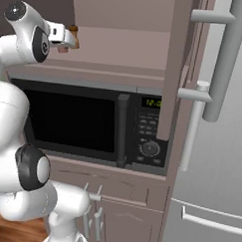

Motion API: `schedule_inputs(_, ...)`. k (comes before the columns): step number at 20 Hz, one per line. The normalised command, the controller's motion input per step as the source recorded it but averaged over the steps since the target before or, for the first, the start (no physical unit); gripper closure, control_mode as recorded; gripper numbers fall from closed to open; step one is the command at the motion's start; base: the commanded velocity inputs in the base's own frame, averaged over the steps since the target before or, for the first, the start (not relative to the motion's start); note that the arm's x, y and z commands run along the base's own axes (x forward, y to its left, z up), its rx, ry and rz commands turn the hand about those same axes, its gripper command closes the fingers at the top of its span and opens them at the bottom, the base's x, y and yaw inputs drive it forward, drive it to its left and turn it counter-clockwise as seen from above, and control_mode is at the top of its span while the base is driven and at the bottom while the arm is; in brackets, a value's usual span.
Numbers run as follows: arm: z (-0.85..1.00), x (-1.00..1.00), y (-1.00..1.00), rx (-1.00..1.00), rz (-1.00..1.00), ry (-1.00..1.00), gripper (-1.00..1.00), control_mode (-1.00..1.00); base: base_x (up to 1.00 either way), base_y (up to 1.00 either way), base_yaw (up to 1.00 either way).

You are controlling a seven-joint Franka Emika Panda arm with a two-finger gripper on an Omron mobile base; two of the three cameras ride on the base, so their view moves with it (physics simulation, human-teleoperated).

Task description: Take 2 condiments from the cabinet and move them on the counter near the stove.Make sure the condiments are lined up with each other, next to each other.

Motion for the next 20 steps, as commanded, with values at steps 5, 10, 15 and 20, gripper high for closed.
schedule_inputs(5,-0.07,0.36,0.0,0.0,0.0,0.0,-1.0,-1.0,0.0,0.0,0.0)
schedule_inputs(10,0.0,0.33,0.01,0.0,0.0,0.0,-1.0,-1.0,0.0,0.0,0.0)
schedule_inputs(15,-0.02,0.23,0.05,0.0,0.0,0.0,-1.0,-1.0,0.0,0.0,0.0)
schedule_inputs(20,0.0,0.08,0.02,0.0,0.0,0.0,-1.0,-1.0,0.0,0.0,0.0)
